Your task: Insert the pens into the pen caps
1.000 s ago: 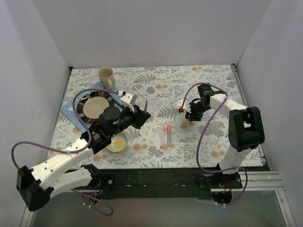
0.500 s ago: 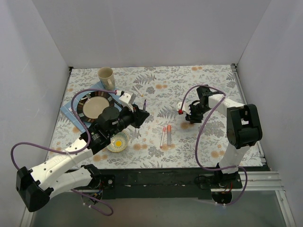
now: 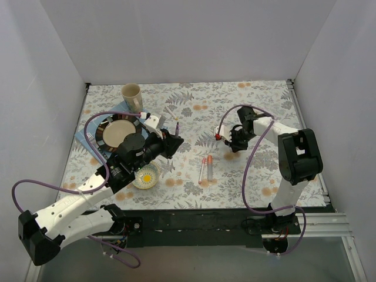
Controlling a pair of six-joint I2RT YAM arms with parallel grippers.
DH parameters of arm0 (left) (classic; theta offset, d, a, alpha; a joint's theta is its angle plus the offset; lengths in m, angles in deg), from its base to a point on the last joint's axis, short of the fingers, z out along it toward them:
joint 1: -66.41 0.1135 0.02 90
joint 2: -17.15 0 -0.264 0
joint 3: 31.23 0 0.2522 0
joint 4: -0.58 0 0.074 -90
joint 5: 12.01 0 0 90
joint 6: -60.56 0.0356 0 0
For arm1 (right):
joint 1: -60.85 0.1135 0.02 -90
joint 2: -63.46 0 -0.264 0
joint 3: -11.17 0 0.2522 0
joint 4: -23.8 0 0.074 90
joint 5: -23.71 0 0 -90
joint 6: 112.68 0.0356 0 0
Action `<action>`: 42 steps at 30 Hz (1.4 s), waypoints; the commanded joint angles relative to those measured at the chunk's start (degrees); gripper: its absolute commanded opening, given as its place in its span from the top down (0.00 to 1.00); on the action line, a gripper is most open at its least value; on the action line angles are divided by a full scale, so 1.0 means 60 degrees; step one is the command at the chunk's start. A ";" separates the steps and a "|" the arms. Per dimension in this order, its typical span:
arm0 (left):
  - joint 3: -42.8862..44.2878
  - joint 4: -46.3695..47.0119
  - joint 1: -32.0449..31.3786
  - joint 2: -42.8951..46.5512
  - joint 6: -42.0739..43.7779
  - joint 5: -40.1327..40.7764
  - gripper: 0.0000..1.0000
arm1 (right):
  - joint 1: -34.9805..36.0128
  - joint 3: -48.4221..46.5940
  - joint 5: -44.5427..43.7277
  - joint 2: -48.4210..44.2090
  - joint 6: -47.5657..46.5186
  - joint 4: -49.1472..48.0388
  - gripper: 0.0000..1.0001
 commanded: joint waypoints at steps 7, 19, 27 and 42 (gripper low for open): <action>-0.0138 0.0227 -0.0028 0.0560 0.0124 0.0355 1.00 | 0.1583 0.0577 -0.1049 0.0141 0.3747 -0.0237 0.99; -0.0211 0.0051 -0.0043 0.0575 -0.0797 0.0298 1.00 | 0.2081 0.0724 -0.0534 -0.1322 0.6646 -0.0853 0.99; -0.0855 0.0109 -0.0043 0.0341 -0.1881 -0.1196 1.00 | 0.2082 -0.1033 -0.1225 -0.2026 1.0221 -0.0910 0.99; -0.2643 0.4898 -0.0057 -0.1533 -0.3772 -0.4243 1.00 | 0.2067 0.2053 0.0724 -0.5805 1.7561 -0.7544 0.99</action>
